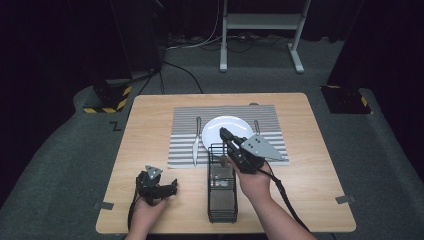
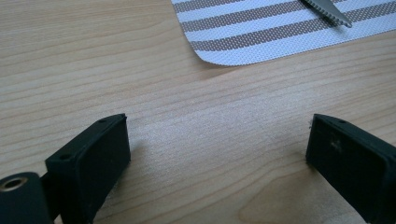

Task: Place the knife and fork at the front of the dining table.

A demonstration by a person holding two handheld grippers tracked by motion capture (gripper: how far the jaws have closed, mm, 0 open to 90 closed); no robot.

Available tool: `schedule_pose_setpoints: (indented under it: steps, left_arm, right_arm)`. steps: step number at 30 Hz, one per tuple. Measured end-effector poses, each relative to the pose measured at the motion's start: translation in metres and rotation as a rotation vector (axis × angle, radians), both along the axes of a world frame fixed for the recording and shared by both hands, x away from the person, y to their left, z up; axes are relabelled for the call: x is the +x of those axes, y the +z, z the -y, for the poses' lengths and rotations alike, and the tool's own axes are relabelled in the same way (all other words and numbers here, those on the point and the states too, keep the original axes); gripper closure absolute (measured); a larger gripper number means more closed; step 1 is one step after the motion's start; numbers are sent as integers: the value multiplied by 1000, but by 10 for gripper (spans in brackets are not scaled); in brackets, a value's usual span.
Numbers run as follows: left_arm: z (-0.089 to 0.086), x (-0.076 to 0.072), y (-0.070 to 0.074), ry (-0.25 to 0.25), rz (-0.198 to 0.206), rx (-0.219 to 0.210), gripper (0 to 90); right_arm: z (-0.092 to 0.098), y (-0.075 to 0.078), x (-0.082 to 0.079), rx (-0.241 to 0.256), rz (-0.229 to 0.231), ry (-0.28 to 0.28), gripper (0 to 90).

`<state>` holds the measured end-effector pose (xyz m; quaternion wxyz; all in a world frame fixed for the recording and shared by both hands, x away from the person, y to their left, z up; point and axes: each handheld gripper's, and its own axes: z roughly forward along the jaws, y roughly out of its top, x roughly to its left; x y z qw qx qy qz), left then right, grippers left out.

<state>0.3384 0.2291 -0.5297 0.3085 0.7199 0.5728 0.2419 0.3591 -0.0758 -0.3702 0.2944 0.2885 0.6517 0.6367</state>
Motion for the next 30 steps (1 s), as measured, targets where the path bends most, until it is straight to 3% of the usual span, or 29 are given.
schedule_pose_setpoints:
  steps: [14, 23, 30]
  left_arm:
    - [0, 0, 0, 0, 0, 0, 63]
    - [0, 0, 0, 0, 0, 0, 63]
    - [0, 0, 0, 0, 0, 0, 63]
  right_arm:
    - [7, 40, -26, 58, 115, 30, 876]
    - [21, 46, -26, 63, 142, -12, 876]
    - [38, 45, -23, 75, 136, -46, 876]
